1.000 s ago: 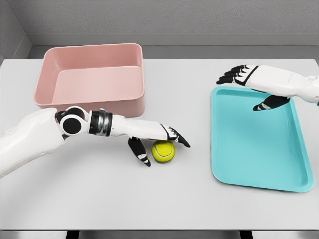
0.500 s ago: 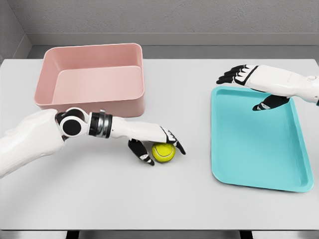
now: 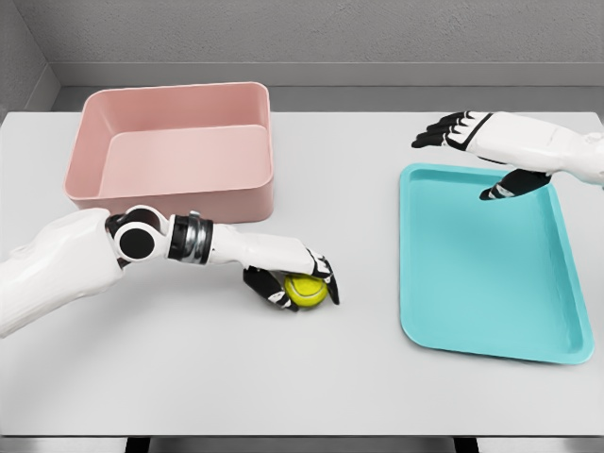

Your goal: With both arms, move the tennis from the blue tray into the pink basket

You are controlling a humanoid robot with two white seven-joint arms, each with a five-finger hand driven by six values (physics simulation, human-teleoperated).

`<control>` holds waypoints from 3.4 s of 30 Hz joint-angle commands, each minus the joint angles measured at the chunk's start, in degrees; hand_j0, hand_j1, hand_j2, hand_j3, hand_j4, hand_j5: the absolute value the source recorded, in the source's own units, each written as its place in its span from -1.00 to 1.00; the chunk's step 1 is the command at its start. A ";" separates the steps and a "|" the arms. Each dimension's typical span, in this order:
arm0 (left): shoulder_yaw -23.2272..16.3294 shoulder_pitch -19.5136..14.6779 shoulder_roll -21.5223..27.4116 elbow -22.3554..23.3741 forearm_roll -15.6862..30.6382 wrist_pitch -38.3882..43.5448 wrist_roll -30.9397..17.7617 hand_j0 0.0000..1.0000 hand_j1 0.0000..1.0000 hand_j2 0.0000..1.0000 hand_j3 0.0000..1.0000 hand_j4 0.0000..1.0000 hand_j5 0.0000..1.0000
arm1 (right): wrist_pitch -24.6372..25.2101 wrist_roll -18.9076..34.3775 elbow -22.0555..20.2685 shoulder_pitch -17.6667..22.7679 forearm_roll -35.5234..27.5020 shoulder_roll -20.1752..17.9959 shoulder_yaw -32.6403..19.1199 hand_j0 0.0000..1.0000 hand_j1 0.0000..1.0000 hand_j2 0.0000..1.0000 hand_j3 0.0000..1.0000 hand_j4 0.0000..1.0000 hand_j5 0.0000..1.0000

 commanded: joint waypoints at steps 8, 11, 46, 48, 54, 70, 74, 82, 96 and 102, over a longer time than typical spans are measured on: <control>1.23 -0.70 0.07 -0.26 0.32 0.11 0.16 0.25 0.25 0.25 0.25 0.25 0.25 | 0.16 -0.04 0.17 0.00 -0.45 -0.06 0.84 1.00 1.00 1.00 1.00 1.00 1.00; 2.46 -0.70 0.15 -0.79 0.32 0.11 0.16 0.25 0.25 0.25 0.25 0.25 0.25 | 0.16 -0.04 0.26 0.00 -0.36 -0.06 0.84 1.00 1.00 1.00 1.00 1.00 1.00; 16.52 -4.75 2.26 -1.41 -0.03 0.11 0.43 0.20 0.20 0.20 0.20 0.20 0.20 | 0.16 0.05 1.40 -0.09 -0.01 0.55 1.72 1.00 1.00 1.00 1.00 1.00 1.00; 16.78 -5.01 3.14 -1.23 -0.03 0.11 0.51 0.20 0.20 0.20 0.20 0.20 0.20 | 0.16 0.05 1.66 -0.09 0.08 0.55 1.72 1.00 1.00 1.00 1.00 1.00 1.00; 18.01 -4.92 5.08 -0.44 -0.12 0.11 0.95 0.20 0.20 0.20 0.20 0.20 0.20 | 0.16 0.05 1.75 -0.09 0.08 0.82 1.72 1.00 1.00 1.00 1.00 1.00 1.00; 20.56 -4.48 5.69 10.37 -2.67 0.11 1.66 0.20 0.20 0.20 0.20 0.20 0.20 | 0.16 0.13 1.84 -0.09 0.08 0.82 1.81 1.00 1.00 1.00 1.00 1.00 1.00; 21.35 -4.31 5.34 12.74 -2.67 0.11 1.66 0.19 0.19 0.19 0.19 0.19 0.19 | 0.16 0.13 1.93 -0.09 0.08 0.73 1.72 1.00 1.00 1.00 1.00 1.00 1.00; 24.78 -3.43 4.64 15.82 -5.57 0.11 1.66 0.19 0.19 0.19 0.19 0.19 0.19 | 0.16 0.13 2.28 -0.09 0.08 0.73 1.72 1.00 1.00 1.00 1.00 1.00 1.00; 30.67 2.99 8.94 4.92 -2.23 0.11 3.33 1.00 1.00 1.00 1.00 1.00 1.00 | 0.16 0.13 2.28 -0.09 0.17 0.82 1.72 1.00 1.00 1.00 1.00 1.00 1.00; 30.85 7.56 16.06 -1.67 2.52 0.11 5.00 1.00 1.00 1.00 1.00 1.00 1.00 | 0.16 0.13 2.28 0.00 0.17 0.82 1.81 1.00 1.00 1.00 1.00 1.00 1.00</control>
